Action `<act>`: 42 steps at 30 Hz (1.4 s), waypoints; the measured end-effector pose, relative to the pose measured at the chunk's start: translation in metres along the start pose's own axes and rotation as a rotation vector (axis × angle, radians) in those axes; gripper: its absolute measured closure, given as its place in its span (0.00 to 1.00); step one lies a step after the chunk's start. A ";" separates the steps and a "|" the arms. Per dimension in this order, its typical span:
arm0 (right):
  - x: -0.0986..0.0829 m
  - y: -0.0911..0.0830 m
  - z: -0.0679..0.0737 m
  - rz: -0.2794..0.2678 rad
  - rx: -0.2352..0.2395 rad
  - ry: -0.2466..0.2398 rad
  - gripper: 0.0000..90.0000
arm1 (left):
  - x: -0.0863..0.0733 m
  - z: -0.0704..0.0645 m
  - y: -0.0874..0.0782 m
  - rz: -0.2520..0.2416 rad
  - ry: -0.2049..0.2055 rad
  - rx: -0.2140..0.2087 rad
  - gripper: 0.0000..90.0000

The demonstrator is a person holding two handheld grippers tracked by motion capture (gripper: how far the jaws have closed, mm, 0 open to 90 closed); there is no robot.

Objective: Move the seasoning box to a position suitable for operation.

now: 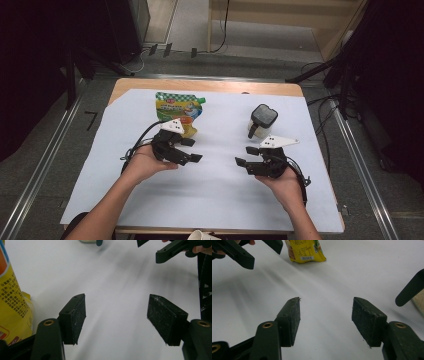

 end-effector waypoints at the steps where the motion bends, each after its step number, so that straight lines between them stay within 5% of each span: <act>1: 0.000 0.000 0.000 0.002 0.001 0.003 0.46 | 0.000 0.000 0.000 0.000 0.000 0.000 0.40; 4: -0.001 0.000 0.001 0.022 -0.009 -0.002 0.52 | 0.000 -0.004 -0.003 0.004 0.029 0.007 0.51; 10: 0.002 -0.004 0.003 0.010 -0.001 0.001 0.58 | -0.001 -0.004 -0.002 0.041 0.002 0.015 0.61; 21: 0.001 -0.004 0.002 0.015 -0.018 -0.039 0.55 | 0.000 -0.011 -0.001 0.015 0.040 -0.030 0.56; 35: 0.000 -0.003 0.000 0.025 -0.013 -0.031 0.50 | -0.003 -0.010 0.003 0.029 -0.002 -0.041 0.54; 42: 0.001 -0.004 -0.002 0.017 -0.016 -0.018 0.50 | -0.002 -0.014 0.001 -0.001 0.053 -0.064 0.52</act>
Point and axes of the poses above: each handheld gripper's, and its own axes: y roughly forward along the jaws, x roughly out of its top, z roughly to its left, the point moved 2 cm from there along y, roughly forward along the jaws, and after that the axes turned 4 degrees about x, right-handed, at the moved point
